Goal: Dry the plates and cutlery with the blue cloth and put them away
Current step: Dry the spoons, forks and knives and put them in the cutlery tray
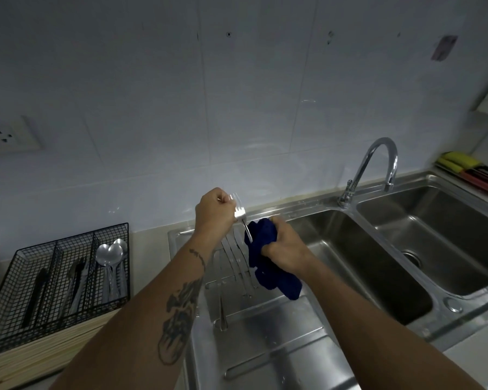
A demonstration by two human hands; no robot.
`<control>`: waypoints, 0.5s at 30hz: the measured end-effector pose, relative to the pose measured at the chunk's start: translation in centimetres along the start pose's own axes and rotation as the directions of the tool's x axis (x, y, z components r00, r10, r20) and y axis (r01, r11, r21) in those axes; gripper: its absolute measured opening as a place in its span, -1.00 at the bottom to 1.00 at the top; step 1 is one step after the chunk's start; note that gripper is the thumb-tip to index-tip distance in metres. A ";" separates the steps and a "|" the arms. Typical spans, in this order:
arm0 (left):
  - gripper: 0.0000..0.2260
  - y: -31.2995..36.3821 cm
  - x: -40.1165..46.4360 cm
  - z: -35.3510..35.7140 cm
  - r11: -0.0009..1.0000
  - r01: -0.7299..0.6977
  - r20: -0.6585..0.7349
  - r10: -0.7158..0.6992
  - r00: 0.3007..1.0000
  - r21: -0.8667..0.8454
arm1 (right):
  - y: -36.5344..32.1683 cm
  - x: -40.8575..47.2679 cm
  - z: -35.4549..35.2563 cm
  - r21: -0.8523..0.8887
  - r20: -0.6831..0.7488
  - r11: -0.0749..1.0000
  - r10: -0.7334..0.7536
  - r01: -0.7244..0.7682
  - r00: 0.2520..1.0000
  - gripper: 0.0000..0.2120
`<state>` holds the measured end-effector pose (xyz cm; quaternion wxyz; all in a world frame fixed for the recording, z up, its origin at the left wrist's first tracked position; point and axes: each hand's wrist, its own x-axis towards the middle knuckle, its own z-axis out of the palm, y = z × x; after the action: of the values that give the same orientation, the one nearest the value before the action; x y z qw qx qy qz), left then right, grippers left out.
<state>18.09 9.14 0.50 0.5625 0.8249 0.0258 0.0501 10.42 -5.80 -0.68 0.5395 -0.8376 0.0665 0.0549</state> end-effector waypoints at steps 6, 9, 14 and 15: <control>-0.87 -0.3 -0.2 0.3 0.999 -0.029 0.007 0.028 1.000 0.035 | -1.6 0.7 0.6 0.065 -0.007 0.998 -0.001 0.002 1.000 -0.66; -0.81 -1.2 1.1 -1.4 0.999 0.036 -0.092 -0.036 0.995 0.000 | -0.5 0.2 1.3 -0.069 0.095 0.998 0.005 0.002 0.995 -0.63; -0.86 -3.8 1.9 -5.5 0.992 0.126 -0.174 -0.123 0.977 0.005 | 0.5 -0.3 2.7 -0.216 0.220 0.976 0.027 0.022 0.975 -0.73; -0.86 -4.2 2.1 -6.5 0.988 0.151 -0.194 -0.147 0.970 0.007 | 0.3 -0.3 3.1 -0.258 0.243 0.966 0.035 0.030 0.969 -0.75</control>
<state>19.48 16.89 -0.96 0.5506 0.8179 0.1427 0.0873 10.00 -3.09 -2.12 0.4289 -0.8877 -0.0076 0.1671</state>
